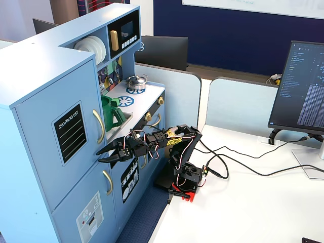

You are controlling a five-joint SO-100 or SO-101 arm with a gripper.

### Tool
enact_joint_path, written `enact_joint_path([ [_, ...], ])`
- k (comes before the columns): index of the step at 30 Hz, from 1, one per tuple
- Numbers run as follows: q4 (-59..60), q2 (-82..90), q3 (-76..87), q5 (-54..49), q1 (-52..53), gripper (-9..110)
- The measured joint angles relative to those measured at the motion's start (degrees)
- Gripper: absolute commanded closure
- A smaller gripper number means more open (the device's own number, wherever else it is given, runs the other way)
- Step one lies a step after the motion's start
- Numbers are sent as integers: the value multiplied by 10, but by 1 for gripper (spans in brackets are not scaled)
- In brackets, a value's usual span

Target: Close the left cabinet door

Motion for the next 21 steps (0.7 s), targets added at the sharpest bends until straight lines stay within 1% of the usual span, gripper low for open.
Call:
enact_joint_path([
  [4,56,96,73,34,-1,101],
  [7,140,189,145,72,40,101],
  [10,263,282,208,118,112,101],
  [14,422,366,292,167,241,101],
  [18,517,436,394,226,349,101],
  [21,587,471,446,256,388,101],
])
